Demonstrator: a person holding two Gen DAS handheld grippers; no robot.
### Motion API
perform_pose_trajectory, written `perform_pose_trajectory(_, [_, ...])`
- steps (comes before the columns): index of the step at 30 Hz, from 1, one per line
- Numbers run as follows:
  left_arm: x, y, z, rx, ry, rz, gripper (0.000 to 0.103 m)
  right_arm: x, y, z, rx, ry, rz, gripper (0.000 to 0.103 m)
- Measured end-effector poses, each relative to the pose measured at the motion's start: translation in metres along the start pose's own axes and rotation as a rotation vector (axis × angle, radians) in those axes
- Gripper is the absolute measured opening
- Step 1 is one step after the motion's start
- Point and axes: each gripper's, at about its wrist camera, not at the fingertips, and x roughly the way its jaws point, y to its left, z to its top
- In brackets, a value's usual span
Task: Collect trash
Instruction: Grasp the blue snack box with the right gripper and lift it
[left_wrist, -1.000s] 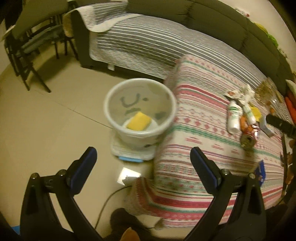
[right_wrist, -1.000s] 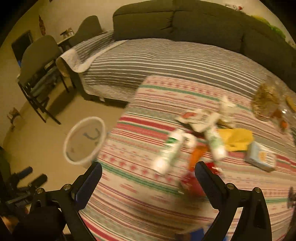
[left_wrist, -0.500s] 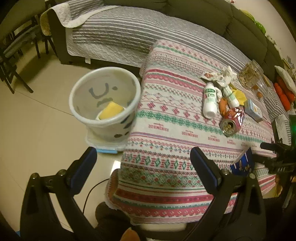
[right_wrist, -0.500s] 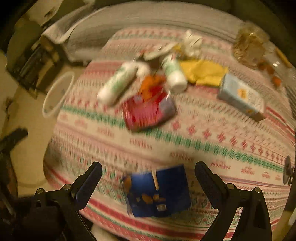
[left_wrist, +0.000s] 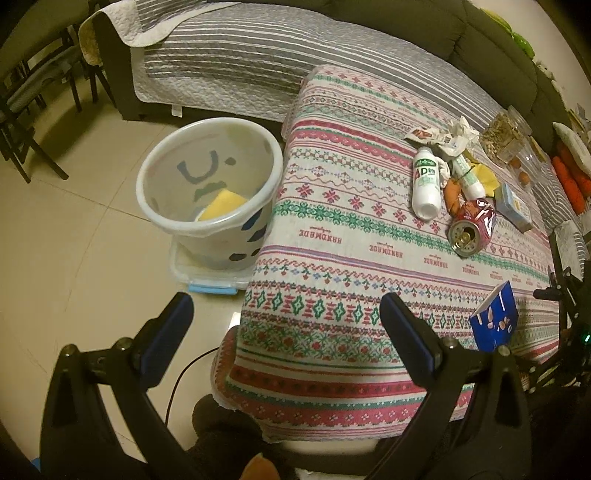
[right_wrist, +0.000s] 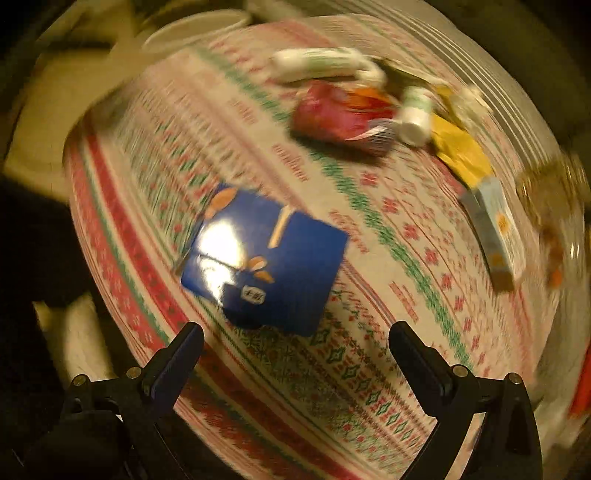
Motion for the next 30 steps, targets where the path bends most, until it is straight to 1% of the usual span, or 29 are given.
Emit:
perform_pose_trajectory(3, [0.001, 0.001, -0.001, -0.002, 0.002, 0.003, 0.100, 0.004, 0.011, 0.009, -0.041, -0.010, -0.031, 0.101])
perform_pose_trajectory(5, [0.003, 0.002, -0.001, -0.003, 0.006, 0.006, 0.100, 0.006, 0.013, 0.015, -0.043, -0.018, -0.028, 0.101])
perform_pose_trajectory(13, [0.007, 0.012, -0.004, -0.030, 0.028, 0.000, 0.100, 0.024, -0.002, 0.048, -0.007, -0.001, -0.040, 0.101])
perform_pose_trajectory(17, [0.008, 0.017, -0.005, -0.041, 0.032, 0.001, 0.100, 0.030, -0.012, 0.063, 0.039, -0.009, -0.002, 0.101])
perform_pose_trajectory(20, [0.009, 0.017, -0.005, -0.042, 0.035, 0.000, 0.100, 0.035, -0.016, 0.069, 0.078, -0.005, 0.044, 0.101])
perform_pose_trajectory(24, [0.010, 0.015, -0.005, -0.037, 0.038, 0.000, 0.100, 0.048, -0.032, 0.075, 0.184, 0.026, 0.164, 0.100])
perform_pose_trajectory(26, [0.010, 0.014, -0.004, -0.034, 0.039, -0.001, 0.100, 0.052, -0.040, 0.076, 0.223, 0.033, 0.196, 0.099])
perform_pose_trajectory(27, [0.010, 0.013, -0.004, -0.033, 0.039, -0.002, 0.100, 0.052, -0.044, 0.078, 0.233, 0.030, 0.198, 0.098])
perform_pose_trajectory(28, [0.010, 0.012, -0.004, -0.031, 0.040, -0.004, 0.100, 0.053, -0.049, 0.079, 0.240, 0.024, 0.202, 0.092])
perform_pose_trajectory(29, [0.010, 0.011, -0.004, -0.030, 0.039, -0.005, 0.100, 0.051, -0.051, 0.079, 0.248, 0.016, 0.210, 0.084])
perform_pose_trajectory(30, [0.010, 0.010, -0.003, -0.027, 0.039, -0.007, 0.100, 0.050, -0.054, 0.079, 0.259, 0.010, 0.217, 0.082])
